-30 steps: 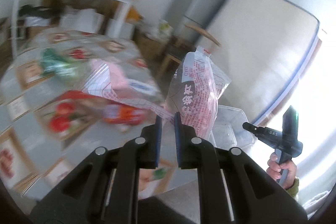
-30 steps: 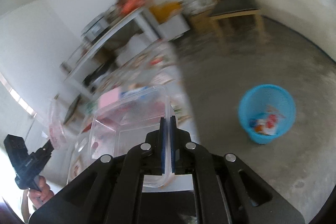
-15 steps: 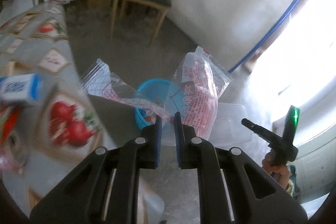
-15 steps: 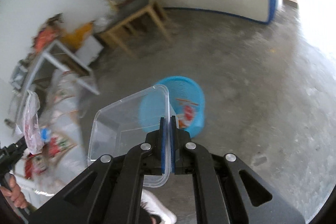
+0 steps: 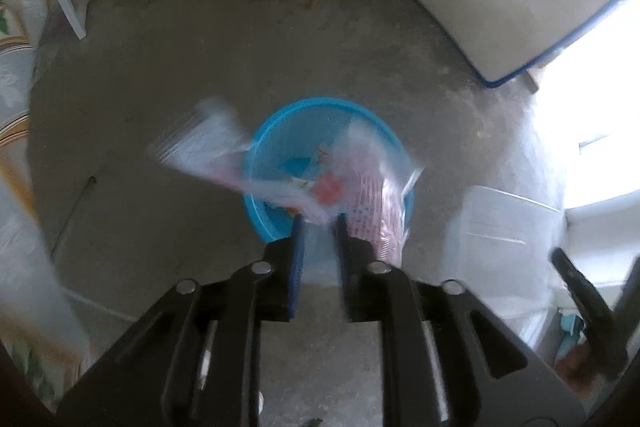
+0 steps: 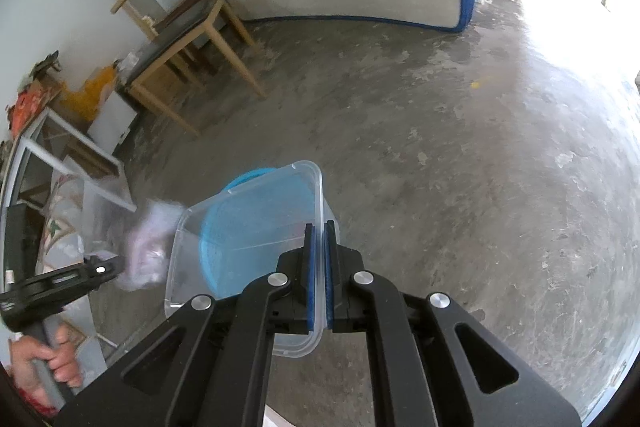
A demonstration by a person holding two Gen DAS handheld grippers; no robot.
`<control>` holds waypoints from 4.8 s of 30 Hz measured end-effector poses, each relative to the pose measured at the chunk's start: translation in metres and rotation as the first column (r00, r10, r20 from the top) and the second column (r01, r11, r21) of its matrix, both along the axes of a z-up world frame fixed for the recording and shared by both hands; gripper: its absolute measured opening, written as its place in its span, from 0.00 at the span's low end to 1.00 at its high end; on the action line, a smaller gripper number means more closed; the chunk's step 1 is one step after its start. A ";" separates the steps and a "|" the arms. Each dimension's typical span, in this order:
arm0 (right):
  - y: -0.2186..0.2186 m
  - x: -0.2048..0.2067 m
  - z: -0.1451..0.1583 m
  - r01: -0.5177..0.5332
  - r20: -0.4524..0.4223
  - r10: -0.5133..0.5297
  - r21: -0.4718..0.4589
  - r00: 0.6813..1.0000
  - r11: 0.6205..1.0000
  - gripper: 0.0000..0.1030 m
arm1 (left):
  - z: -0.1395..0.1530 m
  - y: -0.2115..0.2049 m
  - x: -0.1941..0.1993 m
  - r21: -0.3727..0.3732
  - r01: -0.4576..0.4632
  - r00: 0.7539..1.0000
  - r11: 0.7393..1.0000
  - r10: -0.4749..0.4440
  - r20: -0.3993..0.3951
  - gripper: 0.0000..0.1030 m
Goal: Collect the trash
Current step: 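Carry the bag and container over the wastebasket and open both grippers, then move both grippers back to the table toward the pink sponge, then close the right gripper on the pink sponge, then lift the pink sponge with the right gripper while the left grasps the red snack bag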
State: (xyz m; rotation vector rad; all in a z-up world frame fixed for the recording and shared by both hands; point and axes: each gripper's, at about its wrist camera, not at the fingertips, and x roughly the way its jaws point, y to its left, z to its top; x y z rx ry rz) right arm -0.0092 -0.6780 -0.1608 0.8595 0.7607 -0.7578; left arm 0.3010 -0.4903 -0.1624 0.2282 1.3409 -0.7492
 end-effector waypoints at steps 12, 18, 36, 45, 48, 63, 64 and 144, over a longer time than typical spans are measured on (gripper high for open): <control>-0.003 0.043 -0.021 -0.029 0.000 0.029 0.038 1.000 0.999 0.04 | 0.031 0.037 0.014 -0.088 -0.096 0.995 0.992 0.096 -0.007 0.52; 0.004 0.105 -0.035 -0.043 -0.006 0.043 0.024 0.999 0.999 0.06 | 0.110 0.092 -0.007 -0.166 -0.070 0.993 0.984 0.085 0.086 0.63; 0.052 0.089 -0.041 -0.107 -0.150 0.100 -0.044 0.984 0.993 0.45 | 0.191 0.418 -0.130 -0.405 -0.310 0.836 0.860 0.449 0.315 0.86; 0.125 0.098 0.060 -0.343 -0.007 0.347 -0.160 0.938 0.925 0.53 | 0.176 0.502 -0.155 -0.444 -0.463 0.726 0.767 0.615 0.307 0.91; 0.168 0.120 0.102 -0.460 0.056 0.482 -0.221 0.874 0.860 0.58 | 0.165 0.521 -0.160 -0.447 -0.493 0.704 0.747 0.644 0.299 0.92; 0.367 0.219 0.160 -0.853 0.294 0.834 -0.095 0.468 0.512 0.60 | 0.136 0.577 -0.191 -0.487 -0.558 0.618 0.672 0.728 0.296 0.92; 0.376 0.220 0.160 -0.856 0.289 0.837 -0.095 0.465 0.509 0.60 | 0.135 0.580 -0.191 -0.490 -0.559 0.614 0.668 0.731 0.297 0.92; 0.530 0.423 0.151 -0.963 -0.209 0.942 0.003 0.263 0.270 0.76 | 0.063 0.549 -0.026 -0.672 -0.722 0.629 0.167 0.563 -0.536 0.05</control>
